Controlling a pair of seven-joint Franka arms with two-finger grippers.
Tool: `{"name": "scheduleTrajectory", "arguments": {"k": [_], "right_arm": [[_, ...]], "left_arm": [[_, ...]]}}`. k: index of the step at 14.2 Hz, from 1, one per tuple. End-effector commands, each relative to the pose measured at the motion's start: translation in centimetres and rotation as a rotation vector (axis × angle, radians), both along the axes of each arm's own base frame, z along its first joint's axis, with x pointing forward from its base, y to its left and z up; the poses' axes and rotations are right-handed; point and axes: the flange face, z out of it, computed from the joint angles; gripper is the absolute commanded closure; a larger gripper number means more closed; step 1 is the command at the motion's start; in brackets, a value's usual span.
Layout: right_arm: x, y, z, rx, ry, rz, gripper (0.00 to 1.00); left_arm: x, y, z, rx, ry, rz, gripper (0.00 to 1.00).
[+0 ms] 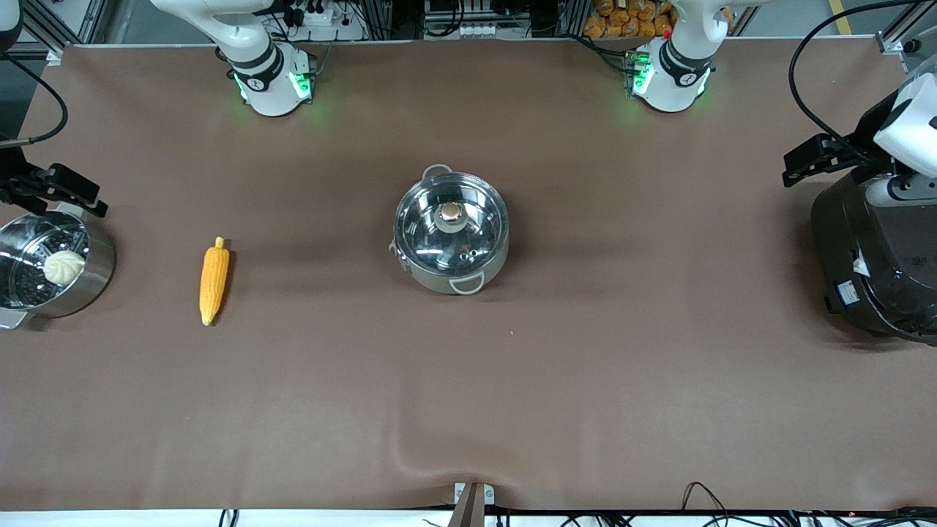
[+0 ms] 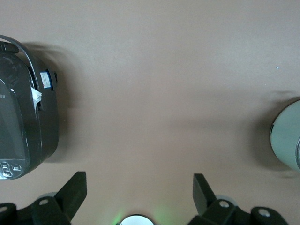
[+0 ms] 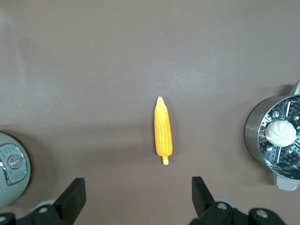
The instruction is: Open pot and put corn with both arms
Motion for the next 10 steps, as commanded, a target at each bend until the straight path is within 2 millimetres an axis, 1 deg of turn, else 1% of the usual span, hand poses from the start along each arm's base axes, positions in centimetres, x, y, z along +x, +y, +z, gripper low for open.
{"name": "scheduleTrajectory", "arguments": {"k": [1,3,4,5,6,7,9,10], "right_arm": [[-1.1,0.1,0.2,-0.009,0.006,-0.007,0.00],[-1.4,0.2,-0.1,-0.007,0.038,-0.004,0.00],[-1.7,0.4,-0.3,-0.004,0.067,0.000,0.00],[-2.1,0.4,-0.2,-0.002,0.089,0.001,0.00],[-2.2,0.4,0.0,-0.001,0.090,-0.002,0.00],[-2.2,0.4,0.0,-0.001,0.092,-0.001,0.00],[-2.2,0.1,-0.1,-0.001,0.092,-0.005,0.00],[-2.1,0.0,-0.1,-0.003,0.092,-0.005,0.00]], "left_arm": [[-0.6,0.1,0.7,-0.022,0.003,-0.018,0.00],[-0.6,-0.1,0.8,-0.021,0.002,-0.022,0.00],[-0.5,-0.6,1.0,-0.019,-0.005,-0.030,0.00],[-0.6,-1.1,1.8,-0.017,-0.022,-0.041,0.00],[-0.7,-1.3,1.8,-0.011,-0.021,-0.047,0.00],[-0.9,-2.1,1.6,-0.013,-0.013,-0.061,0.00],[-1.0,-4.3,1.2,-0.023,-0.006,-0.077,0.00],[-1.1,-5.9,0.9,-0.024,0.001,-0.073,0.00]]}}
